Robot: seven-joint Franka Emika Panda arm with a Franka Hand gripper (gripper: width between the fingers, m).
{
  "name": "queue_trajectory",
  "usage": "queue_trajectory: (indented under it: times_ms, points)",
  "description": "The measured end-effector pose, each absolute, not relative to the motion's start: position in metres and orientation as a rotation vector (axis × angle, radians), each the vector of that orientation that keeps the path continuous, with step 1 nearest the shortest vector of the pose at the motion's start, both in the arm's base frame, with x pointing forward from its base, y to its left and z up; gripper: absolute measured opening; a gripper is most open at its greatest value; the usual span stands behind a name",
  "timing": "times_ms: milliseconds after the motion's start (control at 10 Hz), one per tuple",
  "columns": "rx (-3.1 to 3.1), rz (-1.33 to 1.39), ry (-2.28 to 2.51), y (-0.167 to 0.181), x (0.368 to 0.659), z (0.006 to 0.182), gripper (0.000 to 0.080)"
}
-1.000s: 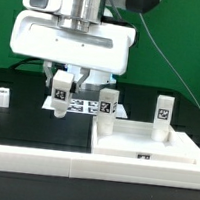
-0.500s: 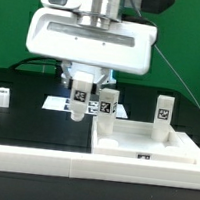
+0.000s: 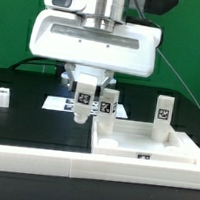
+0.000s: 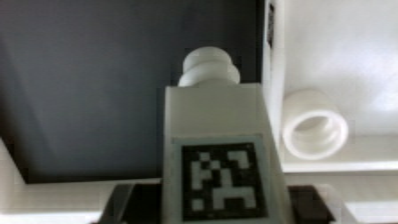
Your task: Assemble square table
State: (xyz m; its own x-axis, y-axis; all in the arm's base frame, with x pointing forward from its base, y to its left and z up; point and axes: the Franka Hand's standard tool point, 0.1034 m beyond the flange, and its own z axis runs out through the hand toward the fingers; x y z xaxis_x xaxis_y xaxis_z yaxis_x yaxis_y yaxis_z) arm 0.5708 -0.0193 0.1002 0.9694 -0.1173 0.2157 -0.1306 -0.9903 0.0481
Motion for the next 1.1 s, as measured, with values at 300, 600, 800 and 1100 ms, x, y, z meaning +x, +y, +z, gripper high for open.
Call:
queue_trajectory:
  times_ms: [300,600,800,1100]
  points:
    - [3.085,0.33,-0.125,0.042,0.599,0.11,0.0287]
    - [3.083,0.321,-0.109,0.051,0.601,0.109,0.0287]
    - [3.084,0.321,-0.111,0.053,0.601,0.108,0.0287]
    - [3.099,0.337,-0.138,0.098,0.602,0.108,0.0287]
